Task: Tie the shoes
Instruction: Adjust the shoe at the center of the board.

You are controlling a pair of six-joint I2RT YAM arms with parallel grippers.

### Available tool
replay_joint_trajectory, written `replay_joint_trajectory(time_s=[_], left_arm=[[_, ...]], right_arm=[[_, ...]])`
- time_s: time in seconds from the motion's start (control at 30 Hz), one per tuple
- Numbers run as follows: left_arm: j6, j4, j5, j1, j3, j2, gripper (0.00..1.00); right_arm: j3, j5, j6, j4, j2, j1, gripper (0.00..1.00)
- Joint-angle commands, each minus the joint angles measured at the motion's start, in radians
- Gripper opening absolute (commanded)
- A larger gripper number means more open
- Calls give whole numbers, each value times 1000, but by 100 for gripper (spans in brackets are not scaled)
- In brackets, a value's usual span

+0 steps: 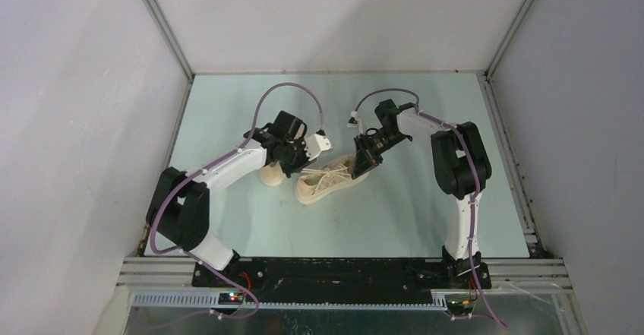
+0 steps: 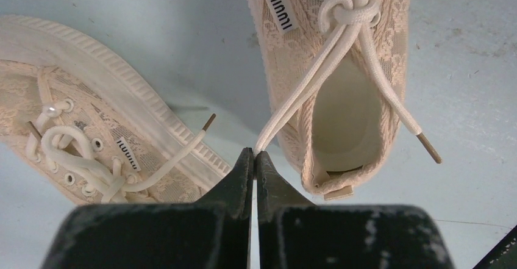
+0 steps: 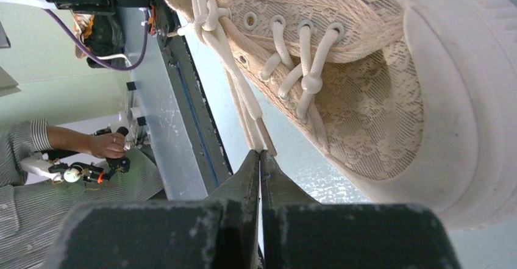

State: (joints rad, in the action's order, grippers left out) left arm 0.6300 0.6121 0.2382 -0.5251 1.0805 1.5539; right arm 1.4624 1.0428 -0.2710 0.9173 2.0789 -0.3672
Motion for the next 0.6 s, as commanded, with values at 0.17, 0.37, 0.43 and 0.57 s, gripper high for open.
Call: replay_joint_trajectory(time_s=[0.17, 0.37, 0.43, 0.57], left_arm=[[28, 11, 130, -4, 66, 78, 0], [27, 22, 236, -43, 104, 124, 0], [8, 2, 264, -65, 114, 139, 0], [-49, -34, 306, -115, 151, 179, 0]], right_arm=[[-12, -33, -5, -98, -9, -45, 0], [28, -43, 81, -174, 14, 13, 0], [62, -44, 64, -142, 26, 32, 0], [70, -43, -5, -65, 22, 60, 0]])
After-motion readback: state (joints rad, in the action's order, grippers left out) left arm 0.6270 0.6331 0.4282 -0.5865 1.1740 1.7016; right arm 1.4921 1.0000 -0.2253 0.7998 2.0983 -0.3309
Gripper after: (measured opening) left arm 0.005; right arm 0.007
